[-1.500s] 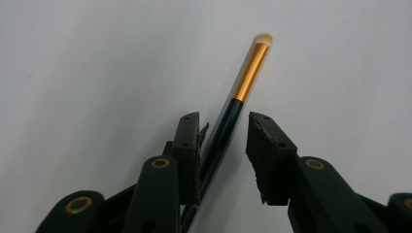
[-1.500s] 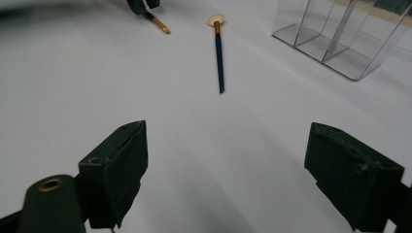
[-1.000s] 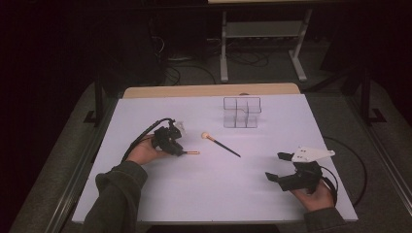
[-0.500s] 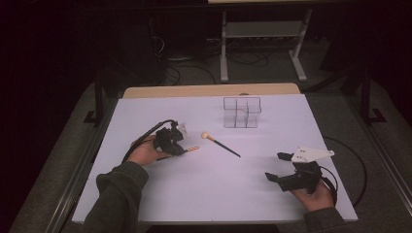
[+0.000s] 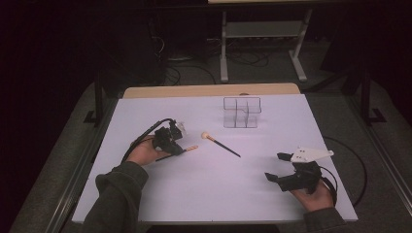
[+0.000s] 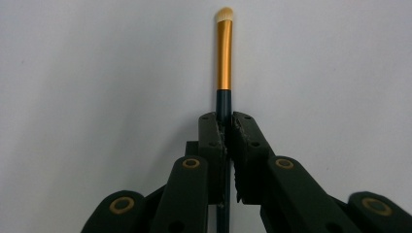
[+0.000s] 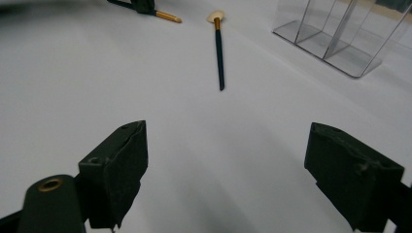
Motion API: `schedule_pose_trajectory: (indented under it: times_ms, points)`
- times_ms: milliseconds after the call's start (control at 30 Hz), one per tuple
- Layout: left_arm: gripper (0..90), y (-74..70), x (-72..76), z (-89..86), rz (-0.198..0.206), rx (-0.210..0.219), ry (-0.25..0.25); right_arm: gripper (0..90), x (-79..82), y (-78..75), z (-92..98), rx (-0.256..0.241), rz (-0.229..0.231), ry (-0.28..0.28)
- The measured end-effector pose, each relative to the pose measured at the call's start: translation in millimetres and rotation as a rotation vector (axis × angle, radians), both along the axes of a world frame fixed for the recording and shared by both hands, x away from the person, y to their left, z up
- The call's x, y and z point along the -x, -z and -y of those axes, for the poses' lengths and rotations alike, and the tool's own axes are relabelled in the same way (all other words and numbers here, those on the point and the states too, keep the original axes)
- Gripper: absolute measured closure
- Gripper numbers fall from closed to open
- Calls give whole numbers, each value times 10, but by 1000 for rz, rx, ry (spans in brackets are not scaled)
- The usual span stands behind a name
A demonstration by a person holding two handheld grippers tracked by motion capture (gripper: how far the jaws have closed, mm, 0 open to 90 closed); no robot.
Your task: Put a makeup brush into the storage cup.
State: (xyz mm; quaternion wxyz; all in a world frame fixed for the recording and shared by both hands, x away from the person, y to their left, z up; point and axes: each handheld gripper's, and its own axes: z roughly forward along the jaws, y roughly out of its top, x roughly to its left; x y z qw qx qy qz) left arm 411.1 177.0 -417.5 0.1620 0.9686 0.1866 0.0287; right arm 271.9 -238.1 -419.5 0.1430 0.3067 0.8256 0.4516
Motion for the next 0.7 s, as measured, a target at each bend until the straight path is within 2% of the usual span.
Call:
schedule_pose_trajectory:
  times_ms: [100,467,700]
  points:
    - [833,-8,0,-19,0,-6,-3,152,-3,3,-10,1,-1,-2]
    - [833,-82,17,-74,1,31,-18,151,-12,16,-34,9,-8,-5]
    - [833,-143,46,-88,0,54,-9,151,-12,18,-38,12,-7,-6]
